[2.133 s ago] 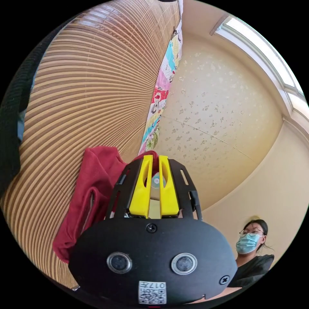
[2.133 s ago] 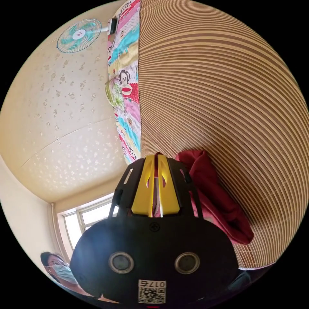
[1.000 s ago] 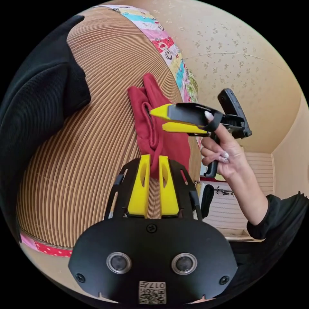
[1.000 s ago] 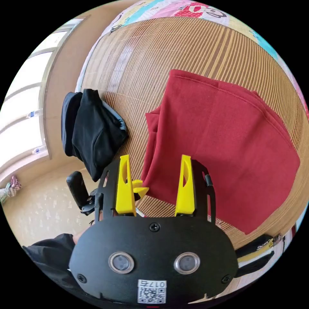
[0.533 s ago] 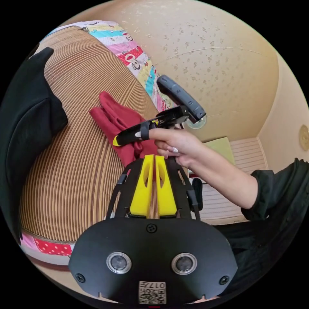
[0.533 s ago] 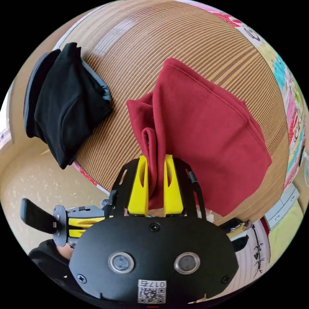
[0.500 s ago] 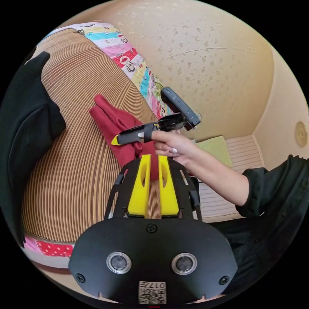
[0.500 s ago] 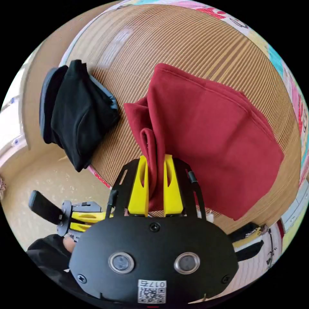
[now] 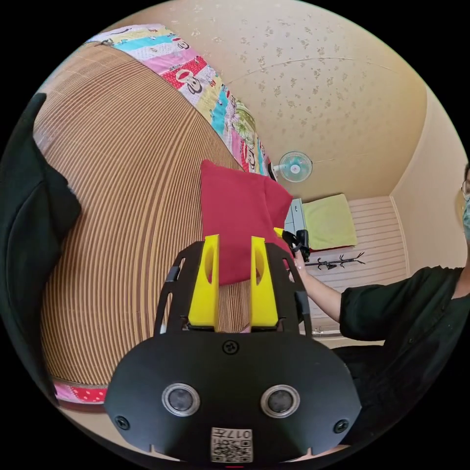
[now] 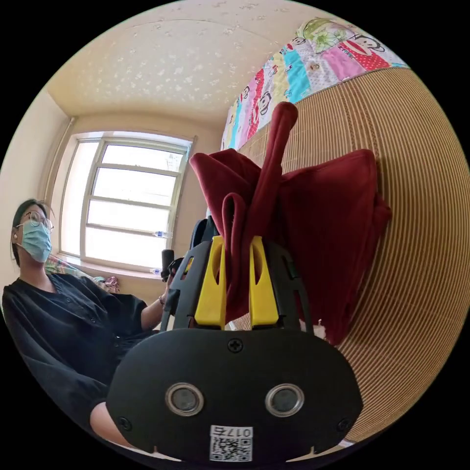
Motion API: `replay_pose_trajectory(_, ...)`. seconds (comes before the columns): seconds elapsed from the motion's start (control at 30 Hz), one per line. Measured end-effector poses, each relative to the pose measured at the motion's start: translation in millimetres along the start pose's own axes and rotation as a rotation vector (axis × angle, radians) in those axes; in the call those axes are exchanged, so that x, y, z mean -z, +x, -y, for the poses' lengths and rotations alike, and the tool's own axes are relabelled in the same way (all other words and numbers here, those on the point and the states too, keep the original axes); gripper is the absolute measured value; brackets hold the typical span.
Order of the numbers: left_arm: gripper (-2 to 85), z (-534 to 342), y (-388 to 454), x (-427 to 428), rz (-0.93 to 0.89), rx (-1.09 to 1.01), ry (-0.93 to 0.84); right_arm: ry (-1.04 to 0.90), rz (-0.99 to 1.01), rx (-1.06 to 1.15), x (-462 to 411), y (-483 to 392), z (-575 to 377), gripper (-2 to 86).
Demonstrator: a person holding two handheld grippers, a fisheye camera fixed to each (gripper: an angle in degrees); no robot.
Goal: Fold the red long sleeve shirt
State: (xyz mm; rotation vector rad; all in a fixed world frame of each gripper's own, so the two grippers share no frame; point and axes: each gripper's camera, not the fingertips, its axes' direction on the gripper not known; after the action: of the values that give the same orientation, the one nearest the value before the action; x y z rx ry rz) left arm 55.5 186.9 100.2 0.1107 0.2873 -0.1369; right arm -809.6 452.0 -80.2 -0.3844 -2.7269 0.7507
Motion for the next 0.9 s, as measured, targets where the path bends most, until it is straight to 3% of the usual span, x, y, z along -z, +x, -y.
replay_pose_trajectory(0.17,12.5,44,-18,-74,0.016,0.028,-0.112,0.031,-0.162,-0.253,63,75,-40,9.6)
replay_pose_trajectory(0.33,15.3,87,-38,-104,0.082,0.044,-0.111,0.206,-0.013,-0.245,117,53,-58,17.5)
replay_pose_trajectory(0.57,16.9,125,-76,-163,0.11,-0.021,-0.399,-0.002,0.057,-0.285,67,34,-41,20.5)
replay_pose_trajectory(0.73,16.2,116,-89,-159,0.106,0.052,-0.402,-0.01,0.055,-0.306,39,-9,-66,17.6)
replay_pose_trajectory(0.9,12.8,75,-95,-143,-0.031,0.189,-0.491,-0.07,0.159,-0.416,35,-44,-114,15.1)
